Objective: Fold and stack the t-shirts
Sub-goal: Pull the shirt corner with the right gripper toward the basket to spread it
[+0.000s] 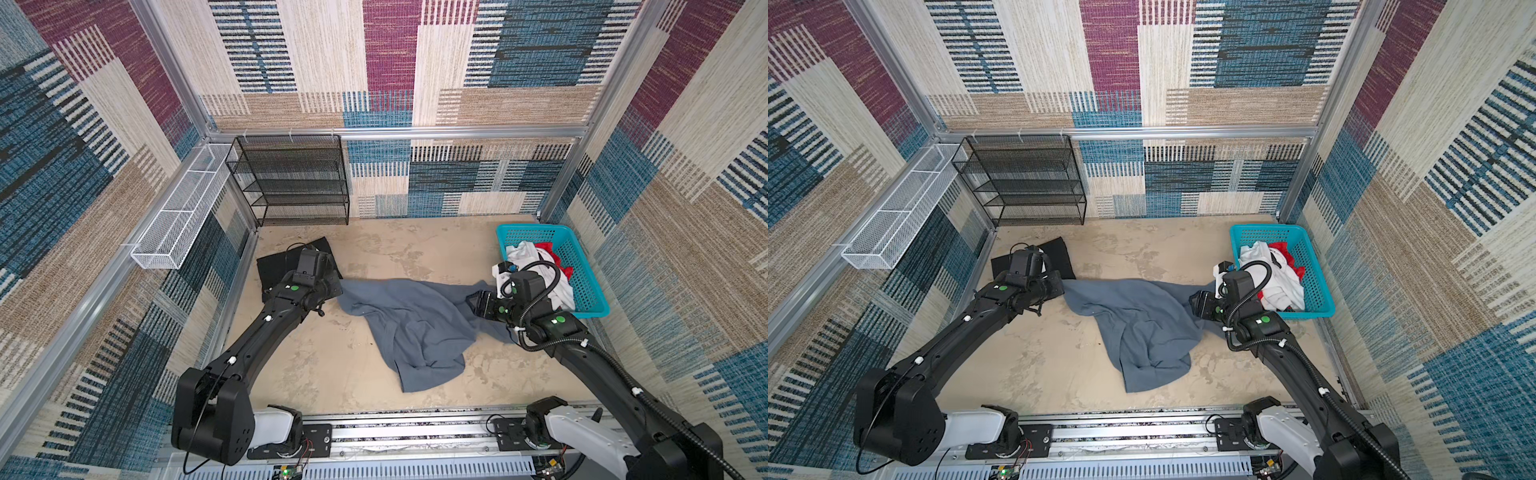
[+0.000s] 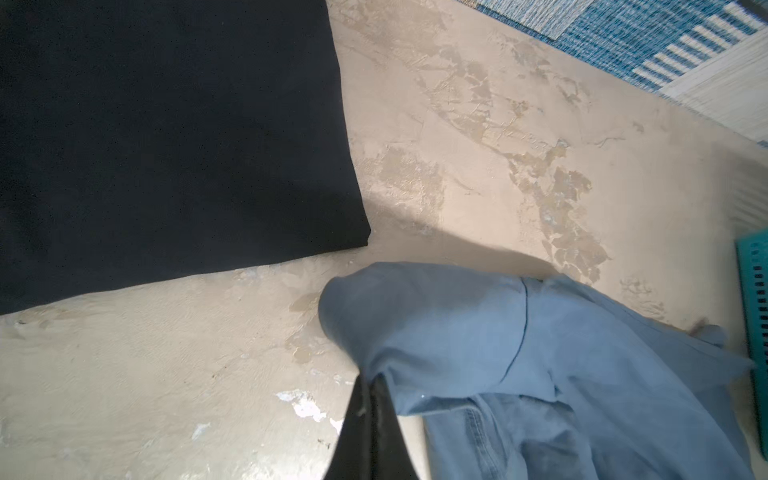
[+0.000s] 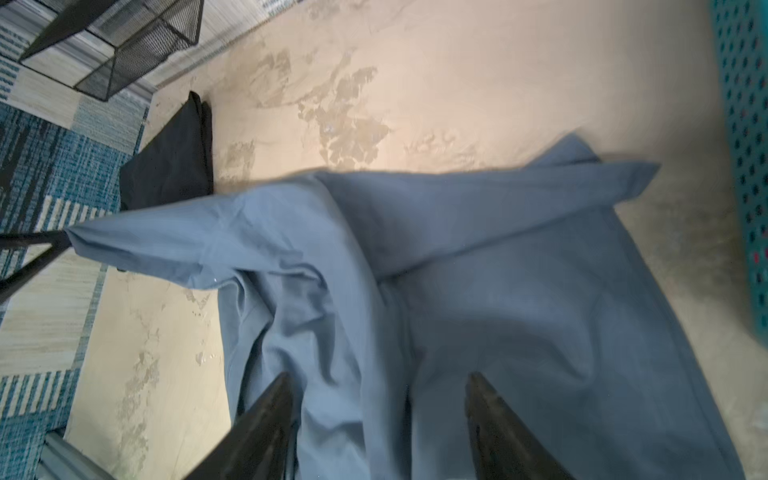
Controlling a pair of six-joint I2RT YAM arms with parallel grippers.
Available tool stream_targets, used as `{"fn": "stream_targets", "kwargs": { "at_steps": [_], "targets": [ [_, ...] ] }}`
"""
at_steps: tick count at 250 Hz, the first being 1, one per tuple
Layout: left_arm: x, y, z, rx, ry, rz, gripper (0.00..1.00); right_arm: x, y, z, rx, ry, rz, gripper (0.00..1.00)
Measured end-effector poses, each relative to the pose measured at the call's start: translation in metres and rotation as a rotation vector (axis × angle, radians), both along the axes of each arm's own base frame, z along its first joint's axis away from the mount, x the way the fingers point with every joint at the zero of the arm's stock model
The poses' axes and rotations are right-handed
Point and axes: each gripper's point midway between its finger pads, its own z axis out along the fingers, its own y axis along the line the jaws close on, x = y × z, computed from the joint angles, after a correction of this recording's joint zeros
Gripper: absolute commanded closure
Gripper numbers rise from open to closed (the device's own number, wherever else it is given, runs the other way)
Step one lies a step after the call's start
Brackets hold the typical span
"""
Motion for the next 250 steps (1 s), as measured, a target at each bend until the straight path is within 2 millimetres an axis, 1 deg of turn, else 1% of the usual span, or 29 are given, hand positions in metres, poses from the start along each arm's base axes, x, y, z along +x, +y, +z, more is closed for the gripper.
{"fn": "stream_targets", "kwargs": {
  "at_steps": [14,27,45,54,62,79,87,93,116,126,141,180,199,222,244,250],
  "targets": [
    [-0.001,0.003,0.001,0.012,0.000,0.011,1.00,0.015,0.000,-0.004,-0.040,0.019,-0.006,0.42],
    [-0.004,0.009,0.003,0.025,-0.002,0.027,1.00,0.031,-0.002,-0.008,-0.083,0.032,-0.020,0.41],
    [-0.011,0.025,0.010,0.048,-0.018,0.072,1.00,0.054,-0.004,-0.014,-0.135,0.037,-0.033,0.40],
    [-0.015,0.034,0.012,0.057,-0.022,0.098,1.00,0.061,-0.005,-0.019,-0.157,0.042,-0.036,0.40],
    [-0.020,0.047,0.013,0.066,-0.020,0.132,1.00,0.069,-0.008,-0.026,-0.179,0.050,-0.047,0.40],
    [-0.029,0.065,0.011,0.080,-0.007,0.173,1.00,0.078,-0.013,-0.037,-0.213,0.066,-0.054,0.40],
    [-0.033,0.070,0.009,0.089,0.002,0.182,1.00,0.082,-0.016,-0.042,-0.230,0.074,-0.062,0.40],
    [-0.037,0.077,0.008,0.099,0.008,0.195,1.00,0.084,-0.020,-0.048,-0.244,0.086,-0.070,0.40],
    [-0.045,0.091,0.003,0.113,0.028,0.219,1.00,0.089,-0.030,-0.065,-0.279,0.116,-0.089,0.42],
    [-0.047,0.092,0.000,0.113,0.039,0.218,1.00,0.092,-0.033,-0.070,-0.291,0.126,-0.093,0.44],
    [-0.050,0.090,-0.005,0.106,0.054,0.207,1.00,0.100,-0.035,-0.077,-0.309,0.135,-0.095,0.45],
    [-0.052,0.085,-0.013,0.080,0.080,0.185,1.00,0.130,-0.031,-0.093,-0.317,0.134,-0.080,0.47],
    [-0.053,0.084,-0.013,0.076,0.081,0.182,1.00,0.143,-0.028,-0.098,-0.319,0.129,-0.074,0.48],
    [-0.055,0.084,-0.013,0.072,0.078,0.179,1.00,0.160,-0.022,-0.104,-0.316,0.121,-0.055,0.54],
    [-0.055,0.081,-0.013,0.059,0.077,0.167,1.00,0.170,-0.018,-0.109,-0.313,0.117,-0.043,0.55],
    [-0.055,0.081,-0.013,0.059,0.077,0.166,1.00,0.171,-0.018,-0.110,-0.313,0.118,-0.041,0.58]
  ]
}}
